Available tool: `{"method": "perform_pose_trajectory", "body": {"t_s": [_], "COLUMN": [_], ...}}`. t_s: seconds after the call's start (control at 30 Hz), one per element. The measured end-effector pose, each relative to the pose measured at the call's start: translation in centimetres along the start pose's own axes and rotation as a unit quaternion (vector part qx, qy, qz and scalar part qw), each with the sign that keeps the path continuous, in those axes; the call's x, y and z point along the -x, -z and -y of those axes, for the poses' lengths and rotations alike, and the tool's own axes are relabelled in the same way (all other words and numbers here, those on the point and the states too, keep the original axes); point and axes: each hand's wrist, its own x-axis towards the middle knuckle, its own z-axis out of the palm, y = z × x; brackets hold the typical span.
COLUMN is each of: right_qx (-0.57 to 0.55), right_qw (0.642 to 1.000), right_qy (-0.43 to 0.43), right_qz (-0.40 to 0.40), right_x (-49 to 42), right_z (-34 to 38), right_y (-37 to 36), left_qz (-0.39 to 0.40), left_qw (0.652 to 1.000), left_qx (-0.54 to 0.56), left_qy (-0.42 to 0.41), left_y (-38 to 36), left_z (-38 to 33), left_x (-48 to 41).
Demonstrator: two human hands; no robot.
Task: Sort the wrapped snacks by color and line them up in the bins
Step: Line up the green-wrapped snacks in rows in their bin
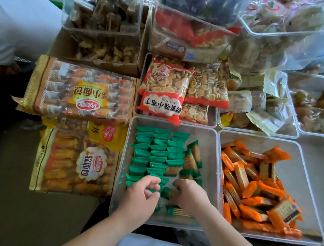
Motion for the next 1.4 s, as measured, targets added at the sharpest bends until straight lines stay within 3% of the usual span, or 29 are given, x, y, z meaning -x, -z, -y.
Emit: {"method": "perform_pose_trajectory", "body": {"t_s": [0.1, 0.17, 0.33, 0.43, 0.6, 0.73, 0.9, 0.97, 1.07, 1.13, 1.27, 1.4], "right_qx": [0.064, 0.037, -0.182, -0.275, -0.446, -0.534, -0.590, -0.593, -0.567, -0.552, -0.523, -0.501], "right_qw": [0.997, 0.997, 0.970, 0.938, 0.869, 0.817, 0.770, 0.763, 0.780, 0.793, 0.821, 0.838], "right_qy": [0.011, 0.019, 0.000, -0.004, -0.031, -0.065, -0.090, -0.086, -0.072, -0.051, 0.013, 0.092], "right_qz": [-0.031, -0.065, -0.163, -0.210, -0.212, -0.209, -0.227, -0.241, -0.253, -0.252, -0.228, -0.196], "right_x": [-0.8, -0.8, 2.7, 5.4, 8.1, 9.4, 9.5, 9.6, 9.5, 9.4, 9.2, 9.1], "right_z": [0.0, -0.3, -1.6, -2.2, -3.6, -4.1, -3.5, -3.3, -2.6, -2.1, -0.4, 1.4], "right_y": [-0.4, -0.1, 3.6, 5.1, 4.8, 5.3, 6.5, 7.1, 8.0, 8.3, 9.0, 9.2], "left_qz": [0.010, 0.020, 0.118, 0.199, 0.317, 0.296, 0.279, 0.249, 0.138, 0.057, 0.028, 0.041], "left_qw": [1.000, 1.000, 0.991, 0.961, 0.897, 0.893, 0.894, 0.916, 0.979, 0.998, 0.980, 0.965], "left_qx": [0.011, 0.011, -0.063, -0.188, -0.309, -0.340, -0.335, -0.297, -0.135, -0.016, 0.193, 0.255], "left_qy": [0.014, 0.013, -0.008, -0.038, 0.015, -0.001, -0.103, -0.105, -0.065, -0.030, 0.052, 0.050], "left_y": [-0.4, -0.6, -2.6, -5.4, -8.5, -7.8, -3.6, -2.4, -0.8, 0.2, 1.9, 2.8], "left_z": [0.3, 0.6, 0.7, -0.4, -2.0, -2.5, -3.4, -3.8, -4.4, -4.9, -6.8, -7.7], "left_x": [0.2, 0.3, -0.6, -1.7, -3.1, -2.5, -1.4, -1.1, -0.8, -0.8, 0.3, 1.2]}}
